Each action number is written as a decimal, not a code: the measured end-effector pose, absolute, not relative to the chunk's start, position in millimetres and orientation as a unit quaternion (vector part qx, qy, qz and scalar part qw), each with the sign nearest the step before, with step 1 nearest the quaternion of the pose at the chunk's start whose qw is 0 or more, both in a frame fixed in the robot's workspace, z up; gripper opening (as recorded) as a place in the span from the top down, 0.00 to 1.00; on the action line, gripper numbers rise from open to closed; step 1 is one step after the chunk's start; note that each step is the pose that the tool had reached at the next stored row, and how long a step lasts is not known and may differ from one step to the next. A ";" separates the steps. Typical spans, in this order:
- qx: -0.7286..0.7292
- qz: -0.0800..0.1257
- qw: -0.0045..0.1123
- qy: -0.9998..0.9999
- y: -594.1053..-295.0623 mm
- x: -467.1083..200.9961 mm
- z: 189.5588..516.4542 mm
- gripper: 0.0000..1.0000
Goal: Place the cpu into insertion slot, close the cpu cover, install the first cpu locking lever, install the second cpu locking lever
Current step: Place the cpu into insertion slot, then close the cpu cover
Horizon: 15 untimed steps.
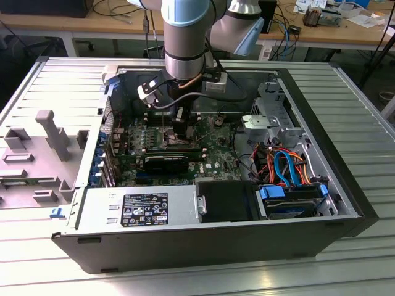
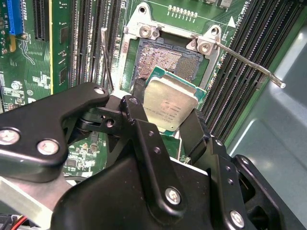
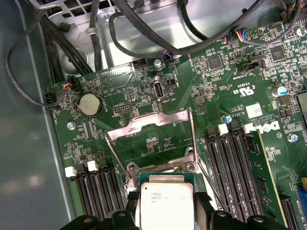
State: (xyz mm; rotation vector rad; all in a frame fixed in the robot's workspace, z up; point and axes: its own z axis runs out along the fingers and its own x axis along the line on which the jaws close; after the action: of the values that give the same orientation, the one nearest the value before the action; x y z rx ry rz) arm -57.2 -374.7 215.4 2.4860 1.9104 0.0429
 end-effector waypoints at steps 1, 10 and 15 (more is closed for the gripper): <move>0.793 0.014 0.003 0.609 -374.7 -57.2 215.4 0.46; 0.794 0.014 0.003 0.608 -374.7 -57.2 215.2 0.46; 0.795 0.014 0.003 0.607 -374.7 -57.2 215.1 0.46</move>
State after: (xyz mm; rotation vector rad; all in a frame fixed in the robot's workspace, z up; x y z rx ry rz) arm -57.2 -374.7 215.1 2.4919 1.9026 0.0428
